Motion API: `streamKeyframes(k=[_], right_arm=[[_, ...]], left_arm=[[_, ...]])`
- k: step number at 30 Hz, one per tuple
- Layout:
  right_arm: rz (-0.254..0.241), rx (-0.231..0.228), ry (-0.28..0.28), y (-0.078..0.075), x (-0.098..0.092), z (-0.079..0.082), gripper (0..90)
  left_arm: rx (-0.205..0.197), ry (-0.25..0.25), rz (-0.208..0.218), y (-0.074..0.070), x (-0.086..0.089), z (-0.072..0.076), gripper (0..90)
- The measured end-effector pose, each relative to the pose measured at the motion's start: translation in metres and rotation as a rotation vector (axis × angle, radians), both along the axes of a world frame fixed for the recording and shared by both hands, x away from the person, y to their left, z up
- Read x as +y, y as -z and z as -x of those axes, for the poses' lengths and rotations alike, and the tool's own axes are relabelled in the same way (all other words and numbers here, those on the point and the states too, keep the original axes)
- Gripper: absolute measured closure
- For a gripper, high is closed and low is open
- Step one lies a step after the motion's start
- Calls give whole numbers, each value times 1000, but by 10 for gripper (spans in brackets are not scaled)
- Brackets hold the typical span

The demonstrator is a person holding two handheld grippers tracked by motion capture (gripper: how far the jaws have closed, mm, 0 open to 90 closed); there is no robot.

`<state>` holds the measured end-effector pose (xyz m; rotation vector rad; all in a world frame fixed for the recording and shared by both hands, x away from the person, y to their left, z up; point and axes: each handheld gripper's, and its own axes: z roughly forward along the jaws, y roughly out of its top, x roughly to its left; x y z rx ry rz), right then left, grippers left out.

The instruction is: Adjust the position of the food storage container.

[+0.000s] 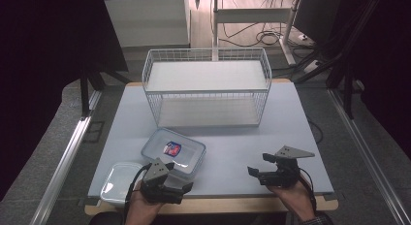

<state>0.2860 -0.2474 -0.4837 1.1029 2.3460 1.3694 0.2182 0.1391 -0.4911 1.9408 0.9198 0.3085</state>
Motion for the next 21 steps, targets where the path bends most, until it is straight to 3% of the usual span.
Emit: streamKeyframes(k=[8,13,15,16,17,19,20,21], right_arm=[[8,10,-6,4,2,-1,182],[25,33,-2,9,2,-3,186],[29,33,0,9,2,-3,191],[24,14,-1,8,1,-2,203],[24,14,-1,8,1,-2,203],[27,-7,-3,6,1,-1,209],[26,-18,-4,5,2,0,211],[26,-18,-4,5,2,0,211]], left_arm=[[-5,2,-35,-8,5,4,122],[0,-28,-26,-14,17,7,200],[21,-36,-16,-16,25,8,285],[36,-37,-10,-17,30,9,404],[58,-41,-5,-18,34,10,404],[78,-70,-21,-19,45,16,524],[83,-88,-33,-19,51,20,702],[84,-104,-45,-18,58,24,702]])
